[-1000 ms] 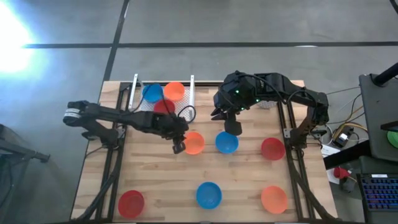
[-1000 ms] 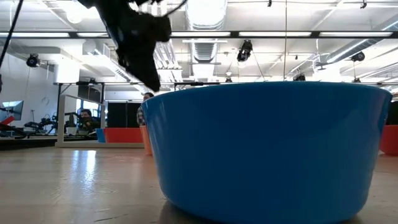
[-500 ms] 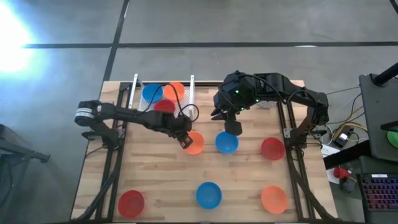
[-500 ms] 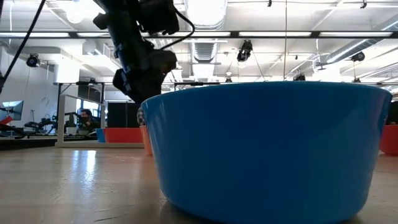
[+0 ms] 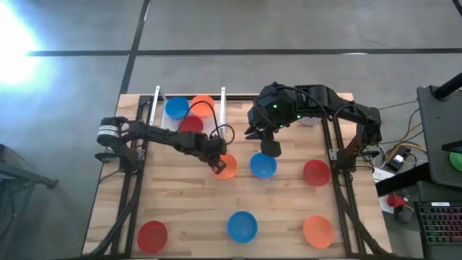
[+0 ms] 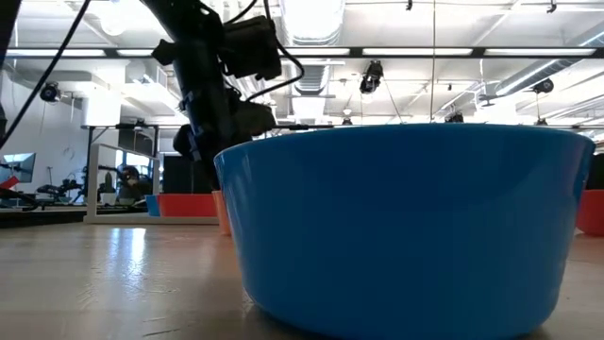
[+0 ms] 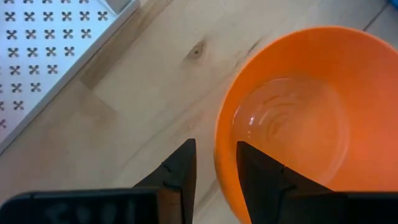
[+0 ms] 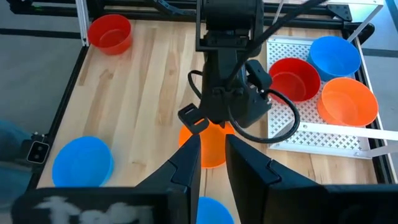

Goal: Pick & Place Mini bowls
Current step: Stack the top orange bowl on the orange bowl on the shelf

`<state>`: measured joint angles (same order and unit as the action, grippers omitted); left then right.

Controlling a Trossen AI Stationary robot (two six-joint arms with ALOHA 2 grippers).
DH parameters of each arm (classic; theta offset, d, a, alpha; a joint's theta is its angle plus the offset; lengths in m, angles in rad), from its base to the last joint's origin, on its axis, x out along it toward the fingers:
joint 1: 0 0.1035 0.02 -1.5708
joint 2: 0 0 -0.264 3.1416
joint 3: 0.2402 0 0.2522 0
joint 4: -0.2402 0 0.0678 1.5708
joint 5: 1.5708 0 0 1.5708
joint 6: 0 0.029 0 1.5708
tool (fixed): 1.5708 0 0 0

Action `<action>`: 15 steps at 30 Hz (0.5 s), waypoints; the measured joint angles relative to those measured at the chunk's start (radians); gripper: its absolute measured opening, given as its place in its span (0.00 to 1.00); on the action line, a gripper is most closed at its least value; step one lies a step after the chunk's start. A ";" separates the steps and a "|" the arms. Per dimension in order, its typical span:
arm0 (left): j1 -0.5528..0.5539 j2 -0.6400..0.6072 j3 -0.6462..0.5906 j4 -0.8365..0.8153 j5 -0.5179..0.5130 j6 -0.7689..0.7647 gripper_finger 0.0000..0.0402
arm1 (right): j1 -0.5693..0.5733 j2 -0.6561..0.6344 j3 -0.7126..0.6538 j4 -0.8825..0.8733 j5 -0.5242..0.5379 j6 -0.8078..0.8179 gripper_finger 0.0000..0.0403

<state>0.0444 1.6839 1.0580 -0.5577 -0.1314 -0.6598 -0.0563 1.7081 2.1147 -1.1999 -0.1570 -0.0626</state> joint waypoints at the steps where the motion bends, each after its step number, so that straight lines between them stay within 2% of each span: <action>1: 0.000 0.004 0.000 0.003 0.001 0.000 0.26 | 0.000 0.000 0.000 0.000 0.000 0.002 0.18; 8: 0.000 0.029 0.000 -0.001 0.022 0.001 0.23 | 0.000 0.000 0.000 0.001 0.000 0.003 0.17; 13: 0.002 0.041 0.000 -0.001 0.067 0.009 0.04 | 0.000 0.000 0.000 0.001 0.000 0.003 0.16; 15: 0.002 0.034 0.000 -0.003 0.070 0.010 0.02 | 0.000 0.000 0.000 0.002 0.000 0.003 0.16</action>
<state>0.0463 1.7180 1.0580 -0.5602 -0.0610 -0.6502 -0.0566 1.7081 2.1147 -1.1981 -0.1570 -0.0601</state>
